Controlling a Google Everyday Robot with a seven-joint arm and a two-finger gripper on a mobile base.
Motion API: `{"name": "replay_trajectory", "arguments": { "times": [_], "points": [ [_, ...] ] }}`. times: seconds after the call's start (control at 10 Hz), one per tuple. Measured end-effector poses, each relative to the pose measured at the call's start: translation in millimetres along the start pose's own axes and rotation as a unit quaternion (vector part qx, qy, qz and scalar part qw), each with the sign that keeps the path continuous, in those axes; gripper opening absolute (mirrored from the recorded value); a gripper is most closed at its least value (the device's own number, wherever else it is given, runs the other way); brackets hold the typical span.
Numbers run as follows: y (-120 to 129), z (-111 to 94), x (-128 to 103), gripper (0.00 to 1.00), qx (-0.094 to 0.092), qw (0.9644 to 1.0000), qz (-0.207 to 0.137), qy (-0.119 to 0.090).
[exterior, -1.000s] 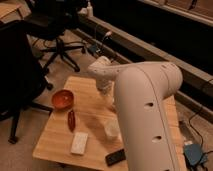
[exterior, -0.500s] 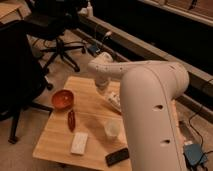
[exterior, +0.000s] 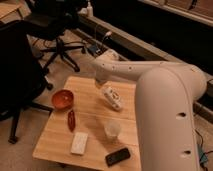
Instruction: Stand the bottle upright
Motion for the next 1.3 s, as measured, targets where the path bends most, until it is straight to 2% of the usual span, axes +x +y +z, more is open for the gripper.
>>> {"name": "replay_trajectory", "arguments": {
  "times": [0.1, 0.2, 0.6, 0.9, 1.1, 1.3],
  "points": [
    [1.2, -5.2, -3.8, 0.04, -0.002, 0.9997, 0.007, -0.022],
    [2.4, -10.1, -7.1, 0.02, -0.005, 0.9989, 0.013, -0.045],
    [4.8, -25.4, -15.2, 0.02, -0.008, 0.9937, 0.025, -0.109],
    [8.0, -33.4, -19.7, 0.02, -0.011, 0.9900, 0.024, -0.139],
    [7.0, -37.9, -20.0, 0.02, -0.013, 0.9867, 0.032, -0.159],
    [4.1, -43.3, -20.7, 0.02, -0.016, 0.9802, 0.048, -0.192]
  ]
}}
